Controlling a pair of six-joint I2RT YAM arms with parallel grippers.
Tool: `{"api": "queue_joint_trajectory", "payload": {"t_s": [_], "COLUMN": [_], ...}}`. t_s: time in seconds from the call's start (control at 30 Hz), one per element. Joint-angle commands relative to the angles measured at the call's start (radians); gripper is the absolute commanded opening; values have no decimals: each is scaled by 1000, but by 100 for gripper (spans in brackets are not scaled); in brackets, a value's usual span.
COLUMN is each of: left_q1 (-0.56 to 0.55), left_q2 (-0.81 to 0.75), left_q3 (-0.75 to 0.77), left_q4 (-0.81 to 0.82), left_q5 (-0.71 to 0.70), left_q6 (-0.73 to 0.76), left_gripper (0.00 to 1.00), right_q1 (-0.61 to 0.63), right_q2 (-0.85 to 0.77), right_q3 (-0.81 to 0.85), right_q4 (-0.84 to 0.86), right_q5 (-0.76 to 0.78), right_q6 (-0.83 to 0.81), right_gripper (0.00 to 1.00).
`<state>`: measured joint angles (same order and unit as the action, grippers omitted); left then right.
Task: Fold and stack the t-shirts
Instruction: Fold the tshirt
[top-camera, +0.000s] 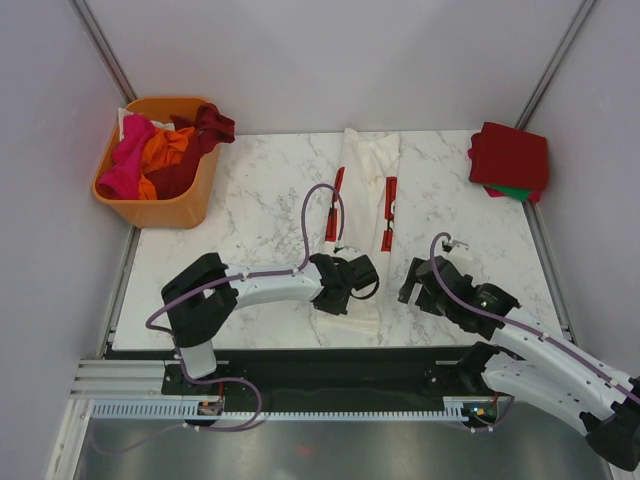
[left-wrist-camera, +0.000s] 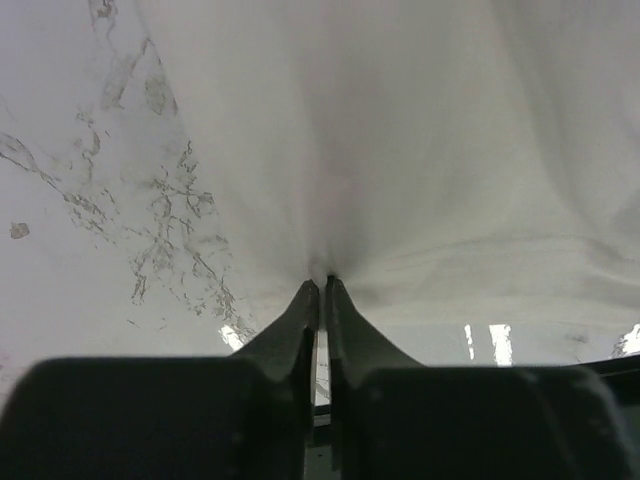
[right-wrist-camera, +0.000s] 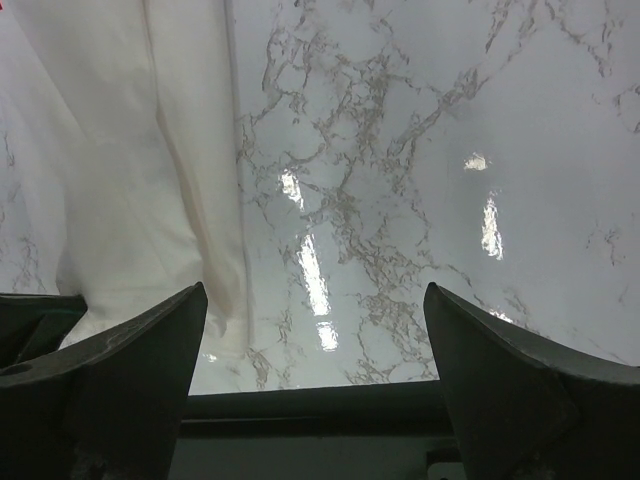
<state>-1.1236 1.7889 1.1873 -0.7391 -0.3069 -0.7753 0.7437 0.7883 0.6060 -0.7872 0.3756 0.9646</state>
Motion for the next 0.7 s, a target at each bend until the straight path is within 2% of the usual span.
{"api": "queue_joint_trajectory", "payload": {"t_s": [0.0, 0.3, 0.43, 0.53, 0.63, 0.67], "left_q1": [-7, -5, -5, -5, -7, -7], "left_q2": [-31, -264, -287, -273, -261, -253], "left_q3": [-18, -58, -120, -173, -225, -238], "left_q4": [21, 12, 9, 9, 12, 12], "left_q5": [-52, -28, -3, 22, 46, 52], "left_q6": [-16, -47, -81, -113, -146, -151], "left_gripper": [2, 2, 3, 8, 32, 56], "right_q1": [-1, -3, -3, -1, -1, -1], "right_q2": [-3, 29, 35, 45, 48, 48], "right_q3": [0, 5, 1, -2, -17, -20], "right_q4": [-12, -10, -3, 20, 60, 74], "right_q5": [20, 29, 20, -20, -72, -81], "right_q6": [-9, -13, -18, -29, -38, -38], "right_gripper": [98, 98, 98, 98, 98, 98]}}
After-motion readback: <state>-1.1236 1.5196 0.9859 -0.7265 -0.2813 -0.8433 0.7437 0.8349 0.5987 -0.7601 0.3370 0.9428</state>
